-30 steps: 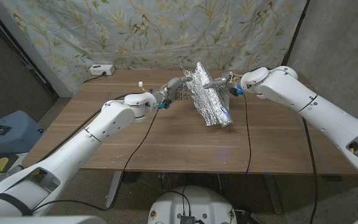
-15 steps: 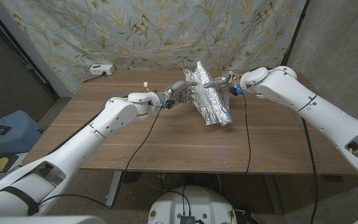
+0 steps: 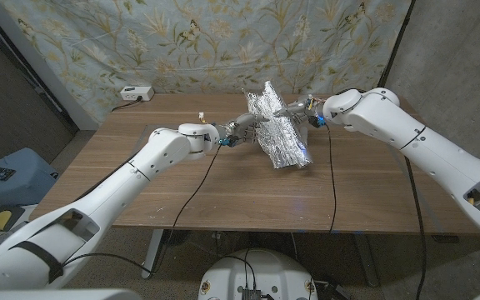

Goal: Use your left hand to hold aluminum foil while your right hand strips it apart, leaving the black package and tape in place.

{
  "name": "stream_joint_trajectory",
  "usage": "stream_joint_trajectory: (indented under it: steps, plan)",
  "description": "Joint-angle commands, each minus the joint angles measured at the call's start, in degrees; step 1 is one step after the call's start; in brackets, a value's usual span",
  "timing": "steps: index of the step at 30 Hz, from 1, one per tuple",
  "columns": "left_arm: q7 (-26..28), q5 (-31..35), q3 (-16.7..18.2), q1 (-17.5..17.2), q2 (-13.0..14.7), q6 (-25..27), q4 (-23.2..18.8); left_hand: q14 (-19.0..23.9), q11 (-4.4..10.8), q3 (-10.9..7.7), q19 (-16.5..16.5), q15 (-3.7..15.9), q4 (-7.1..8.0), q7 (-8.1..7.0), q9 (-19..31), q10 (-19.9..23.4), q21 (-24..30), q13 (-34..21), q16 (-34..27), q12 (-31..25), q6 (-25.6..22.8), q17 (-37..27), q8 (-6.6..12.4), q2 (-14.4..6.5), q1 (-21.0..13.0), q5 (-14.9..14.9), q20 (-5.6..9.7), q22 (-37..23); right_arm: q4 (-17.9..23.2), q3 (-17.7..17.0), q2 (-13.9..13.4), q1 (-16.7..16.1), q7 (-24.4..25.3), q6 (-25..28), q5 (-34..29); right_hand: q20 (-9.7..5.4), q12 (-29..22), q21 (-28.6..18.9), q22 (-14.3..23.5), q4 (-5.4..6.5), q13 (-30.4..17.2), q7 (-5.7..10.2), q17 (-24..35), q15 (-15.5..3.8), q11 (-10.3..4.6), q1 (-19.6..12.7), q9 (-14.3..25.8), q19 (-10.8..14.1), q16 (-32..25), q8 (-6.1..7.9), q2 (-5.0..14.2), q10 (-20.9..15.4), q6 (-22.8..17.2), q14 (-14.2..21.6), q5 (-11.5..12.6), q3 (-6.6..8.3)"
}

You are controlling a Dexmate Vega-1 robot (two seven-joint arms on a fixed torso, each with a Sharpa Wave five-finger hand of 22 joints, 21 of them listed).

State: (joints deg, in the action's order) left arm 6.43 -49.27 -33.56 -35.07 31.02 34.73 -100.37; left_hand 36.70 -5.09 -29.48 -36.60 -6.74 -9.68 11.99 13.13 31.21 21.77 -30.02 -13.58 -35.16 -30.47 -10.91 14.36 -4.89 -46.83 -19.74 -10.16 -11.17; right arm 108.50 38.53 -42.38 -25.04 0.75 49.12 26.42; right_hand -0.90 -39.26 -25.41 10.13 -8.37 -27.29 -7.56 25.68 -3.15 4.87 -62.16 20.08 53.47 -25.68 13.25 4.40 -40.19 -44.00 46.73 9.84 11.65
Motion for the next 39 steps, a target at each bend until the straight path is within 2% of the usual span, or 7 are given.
stream_joint_trajectory:
  steps: [1, 5, 15, 20, 21, 30, 39]
  plan:
    - [0.9, 0.11, -0.73, 1.59, -2.61, 1.54, 3.32, 3.57, 1.89, -0.98, -2.28, 1.58, 0.16, -0.45, 0.48, 3.48, 1.06, -0.96, -0.69, -1.97, -4.21, -0.06, 1.32, 0.1, -0.97, -0.93, 1.03, 0.02, 0.3, -0.55, -1.0, -0.55, -0.65, -0.5, 0.07, -0.03, -0.48, 0.15, 0.07, -0.02, -1.05, 0.48, 0.21, -0.76, -0.14, -2.95, 0.26, -0.16, 0.1, 0.23, 3.47, -0.41, -0.29, 0.72, 0.53, 0.37]
    - [1.97, 0.03, -0.4, 1.27, -3.28, 1.44, 3.72, 6.77, 3.19, -1.38, -4.38, 3.48, 0.13, -0.81, 0.81, 7.05, 1.95, -1.68, -1.23, -3.63, -7.85, -0.15, 2.38, -0.1, -1.63, -1.48, 2.2, 0.05, 0.22, -0.73, -1.3, -0.86, -0.93, -0.95, 0.17, -0.07, -0.54, 0.19, 0.07, 0.03, -1.11, 0.51, 0.26, -0.81, -0.25, -2.88, 0.3, -0.23, 0.12, 0.25, 3.49, -0.49, -0.37, 0.76, 0.52, 0.35]
    - [4.69, -0.2, 0.55, -0.24, -4.32, 0.61, 3.56, 13.69, 6.5, -2.19, -9.76, 7.84, -0.07, -3.66, 1.63, 15.73, 4.53, -1.23, -3.21, -5.61, -15.89, -0.48, 5.15, -1.33, -4.06, -1.67, 5.62, -0.01, 0.82, -0.61, -2.09, -1.05, -1.4, -1.29, -0.35, -0.11, -0.53, 0.25, 0.08, 0.14, -1.19, 0.48, 0.41, -0.89, -0.2, -2.75, 0.36, -0.28, 0.27, 0.14, 3.65, -0.41, -0.26, 0.77, 0.53, 0.4]
    - [5.04, -0.44, 0.91, -0.9, -4.6, -0.19, 3.5, 17.46, 8.57, -2.6, -11.64, 9.91, 0.56, -6.68, 2.73, 19.91, 5.77, -1.54, -4.02, -6.59, -22.76, -0.34, 8.09, -2.87, -4.2, -1.05, 7.02, -0.1, 1.25, -0.61, -2.17, -1.04, -1.2, -0.92, -0.62, -0.09, -0.5, 0.25, 0.08, 0.18, -1.25, 0.56, 0.43, -0.84, -0.32, -2.67, 0.35, -0.23, 0.37, 0.12, 3.67, -0.26, -0.35, 0.85, 0.52, 0.42]
    - [5.06, -0.53, 0.92, -0.93, -4.61, -0.13, 3.53, 17.92, 9.08, -2.8, -11.84, 10.21, 0.45, -6.41, 2.99, 20.57, 5.96, -1.7, -4.04, -6.75, -23.11, -0.29, 8.37, -3.08, -4.42, -0.93, 7.23, -0.12, 1.38, -0.47, -2.29, -0.99, -1.26, -1.01, -0.84, -0.1, -0.45, 0.26, 0.08, 0.23, -1.26, 0.58, 0.43, -0.89, -0.44, -2.6, 0.34, -0.22, 0.41, 0.11, 3.7, -0.11, -0.35, 0.83, 0.52, 0.41]
    - [5.02, -1.02, 1.2, -1.56, -4.64, -0.74, 3.66, 18.59, 9.28, -3.08, -11.99, 11.16, 0.64, -6.77, 3.8, 21.01, 6.34, -2.34, -4.24, -6.8, -23.39, -0.67, 9.0, -4.17, -4.76, -0.4, 7.77, -0.17, 1.56, -1.04, -2.35, -1.36, -1.55, -1.11, -0.37, -0.11, -0.48, 0.29, 0.08, 0.3, -1.17, 0.55, 0.4, -0.81, -0.11, -2.46, 0.38, -0.19, 0.66, 0.04, 3.84, -0.41, -0.31, 0.96, 0.53, 0.52]
    - [5.19, -1.34, 1.54, -2.37, -4.01, -1.07, 2.88, 18.46, 9.61, -3.21, -11.57, 11.43, 0.86, -7.1, 4.57, 20.97, 6.46, -2.97, -3.94, -6.73, -23.11, -0.76, 9.44, -4.42, -4.69, 0.1, 8.0, -0.19, -1.21, -2.67, -2.27, -2.0, -4.47, -3.06, 2.98, -0.07, -0.42, 0.36, 0.08, 0.42, -1.29, 0.33, 0.66, -0.77, -0.02, -2.21, 0.46, -0.25, 0.81, -0.04, 3.92, -0.18, -0.23, 0.93, 0.52, 0.55]
